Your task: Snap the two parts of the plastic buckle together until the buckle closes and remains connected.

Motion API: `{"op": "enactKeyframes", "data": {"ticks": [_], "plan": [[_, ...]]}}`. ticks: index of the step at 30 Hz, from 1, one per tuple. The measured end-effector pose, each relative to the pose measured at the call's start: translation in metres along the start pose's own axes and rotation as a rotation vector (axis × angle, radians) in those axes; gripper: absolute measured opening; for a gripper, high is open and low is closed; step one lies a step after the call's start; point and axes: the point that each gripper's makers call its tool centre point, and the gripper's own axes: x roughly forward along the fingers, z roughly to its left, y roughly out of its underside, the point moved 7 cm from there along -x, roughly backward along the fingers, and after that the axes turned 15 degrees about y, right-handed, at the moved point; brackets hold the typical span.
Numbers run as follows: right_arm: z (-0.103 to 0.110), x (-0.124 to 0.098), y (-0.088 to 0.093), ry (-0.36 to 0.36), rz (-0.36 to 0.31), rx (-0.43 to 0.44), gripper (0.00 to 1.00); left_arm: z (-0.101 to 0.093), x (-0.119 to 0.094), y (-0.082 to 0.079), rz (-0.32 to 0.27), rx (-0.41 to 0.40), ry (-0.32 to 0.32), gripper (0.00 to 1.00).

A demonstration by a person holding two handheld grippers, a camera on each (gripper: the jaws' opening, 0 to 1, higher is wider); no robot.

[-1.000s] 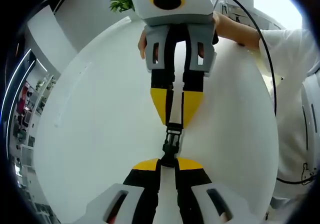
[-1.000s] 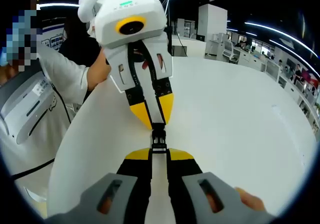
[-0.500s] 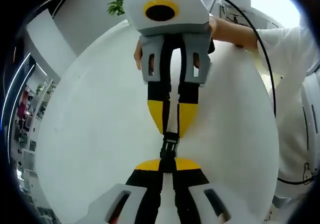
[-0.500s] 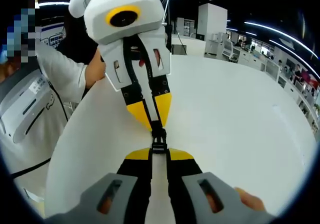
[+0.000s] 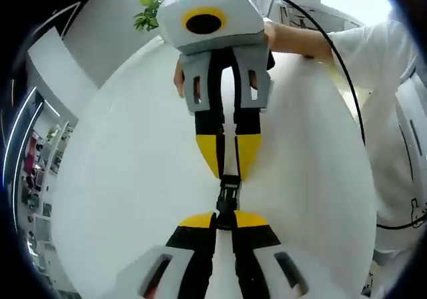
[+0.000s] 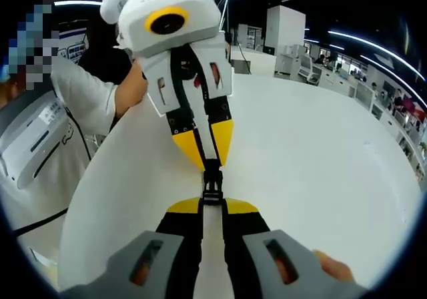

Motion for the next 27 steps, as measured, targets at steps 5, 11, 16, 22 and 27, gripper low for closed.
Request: {"op": "enactKeyframes", "data": {"ticks": [5, 11, 16, 22, 27], "plan": [[0.001, 0.000, 0.000, -0.005, -0.003, 0.001, 0.09, -0.001, -0.001, 0.003, 0.003, 0.013, -0.009, 0.17], [0.002, 0.000, 0.000, -0.007, -0.004, -0.002, 0.09, -0.001, -0.005, 0.007, -0.022, -0.002, 0.030, 0.20], [0.002, 0.000, 0.000, -0.012, -0.005, -0.006, 0.09, 0.002, -0.005, 0.012, -0.033, -0.038, 0.048, 0.22], [0.003, -0.001, -0.001, -0.021, -0.003, -0.020, 0.09, 0.003, -0.002, 0.013, -0.065, -0.059, 0.111, 0.18], [0.002, 0.000, -0.001, -0.026, 0.003, -0.026, 0.09, 0.003, -0.001, 0.014, -0.094, -0.063, 0.170, 0.13]]}}
